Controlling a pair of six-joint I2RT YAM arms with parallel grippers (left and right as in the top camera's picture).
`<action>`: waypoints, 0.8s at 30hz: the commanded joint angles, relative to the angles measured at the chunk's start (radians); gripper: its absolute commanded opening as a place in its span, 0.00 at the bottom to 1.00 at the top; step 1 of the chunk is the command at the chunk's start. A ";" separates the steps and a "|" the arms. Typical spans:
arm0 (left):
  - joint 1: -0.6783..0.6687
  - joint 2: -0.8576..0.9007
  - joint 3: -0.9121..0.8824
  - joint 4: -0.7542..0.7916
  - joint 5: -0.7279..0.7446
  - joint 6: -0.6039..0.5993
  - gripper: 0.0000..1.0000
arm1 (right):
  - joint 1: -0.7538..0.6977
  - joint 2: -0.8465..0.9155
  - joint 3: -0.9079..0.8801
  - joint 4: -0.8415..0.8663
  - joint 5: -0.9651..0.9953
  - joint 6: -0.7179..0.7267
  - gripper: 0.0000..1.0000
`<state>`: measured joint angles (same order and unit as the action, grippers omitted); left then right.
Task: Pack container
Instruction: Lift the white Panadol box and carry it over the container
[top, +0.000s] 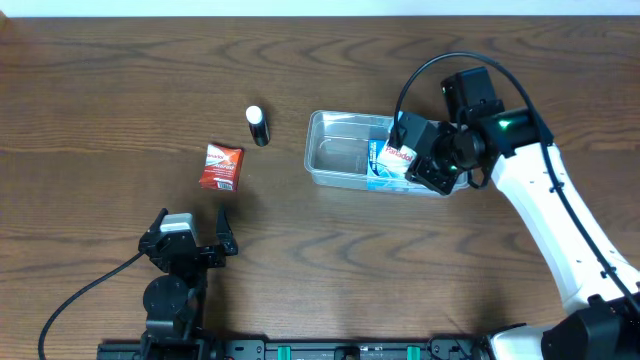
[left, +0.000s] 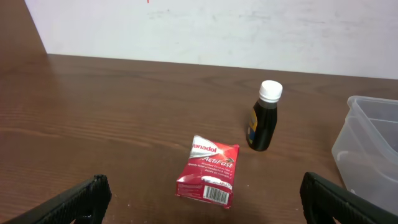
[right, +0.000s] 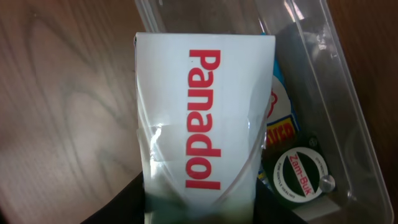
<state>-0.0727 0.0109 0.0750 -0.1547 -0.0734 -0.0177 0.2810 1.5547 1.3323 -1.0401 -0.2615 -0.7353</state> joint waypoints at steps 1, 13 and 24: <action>0.006 -0.004 -0.007 -0.024 0.014 0.018 0.98 | 0.006 -0.004 -0.040 0.027 0.003 -0.042 0.40; 0.006 -0.004 -0.007 -0.024 0.014 0.018 0.98 | 0.000 -0.002 -0.205 0.186 0.031 -0.131 0.45; 0.006 -0.004 -0.007 -0.024 0.014 0.018 0.98 | -0.070 0.002 -0.276 0.311 0.029 -0.143 0.45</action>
<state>-0.0727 0.0109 0.0750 -0.1547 -0.0734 -0.0174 0.2390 1.5539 1.0843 -0.7387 -0.2649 -0.8642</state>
